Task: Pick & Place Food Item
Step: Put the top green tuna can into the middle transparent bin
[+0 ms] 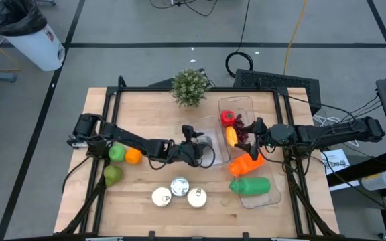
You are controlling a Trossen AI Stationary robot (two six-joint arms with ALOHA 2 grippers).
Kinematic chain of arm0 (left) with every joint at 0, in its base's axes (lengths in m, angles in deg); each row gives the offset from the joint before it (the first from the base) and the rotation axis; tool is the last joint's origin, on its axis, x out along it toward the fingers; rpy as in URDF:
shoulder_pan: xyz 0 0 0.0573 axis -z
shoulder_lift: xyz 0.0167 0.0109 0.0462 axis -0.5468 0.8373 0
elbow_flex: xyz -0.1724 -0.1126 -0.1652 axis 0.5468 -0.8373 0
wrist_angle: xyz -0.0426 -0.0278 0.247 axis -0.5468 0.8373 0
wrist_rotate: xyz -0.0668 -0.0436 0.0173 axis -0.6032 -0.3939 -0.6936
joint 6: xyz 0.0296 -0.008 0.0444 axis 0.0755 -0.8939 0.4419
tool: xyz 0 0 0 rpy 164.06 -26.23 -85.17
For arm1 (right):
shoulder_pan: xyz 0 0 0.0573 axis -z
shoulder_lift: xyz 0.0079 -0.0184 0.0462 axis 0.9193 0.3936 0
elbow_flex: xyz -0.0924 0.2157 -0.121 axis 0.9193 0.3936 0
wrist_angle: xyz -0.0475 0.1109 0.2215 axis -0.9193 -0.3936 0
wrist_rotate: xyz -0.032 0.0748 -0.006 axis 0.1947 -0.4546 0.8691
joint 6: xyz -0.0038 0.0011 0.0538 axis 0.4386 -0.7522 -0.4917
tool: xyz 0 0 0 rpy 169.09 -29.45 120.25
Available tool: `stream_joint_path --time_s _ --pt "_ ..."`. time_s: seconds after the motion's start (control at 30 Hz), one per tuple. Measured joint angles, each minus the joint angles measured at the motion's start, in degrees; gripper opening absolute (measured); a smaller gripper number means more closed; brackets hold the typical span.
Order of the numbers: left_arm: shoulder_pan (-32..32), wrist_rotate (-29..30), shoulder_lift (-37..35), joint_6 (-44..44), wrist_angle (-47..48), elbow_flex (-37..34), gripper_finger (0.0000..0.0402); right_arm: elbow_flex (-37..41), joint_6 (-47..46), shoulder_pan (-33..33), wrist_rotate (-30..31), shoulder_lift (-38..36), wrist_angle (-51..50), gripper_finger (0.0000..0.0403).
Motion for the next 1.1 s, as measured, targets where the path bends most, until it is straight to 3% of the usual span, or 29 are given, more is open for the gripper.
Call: stream_joint_path --time_s 0.3,0.5,0.83,0.97,1.1 --pt "0.20 -0.20 -0.41 -0.31 -0.80 -0.04 0.0316 0.00 0.00 -0.01 -0.01 -0.01 0.00 0.0361" --pt "0.73 -1.77 -4.01 -2.47 0.45 -0.35 0.0297 0.00 0.00 0.00 -0.02 0.00 0.00 0.0361" --pt "-1.19 -14.87 -8.41 -14.16 -0.55 -0.22 0.0266 0.00 -0.44 -0.01 -0.02 0.04 0.02 0.0361" --pt "-1.55 -15.15 -8.68 -15.95 0.36 -0.22 0.0257 0.00 -1.55 -0.02 -0.12 0.94 0.19 0.0361" --pt "-1.11 -14.64 -13.82 -17.69 2.25 -0.11 0.0251 0.00 -1.82 -1.28 0.02 5.44 4.48 0.0361"
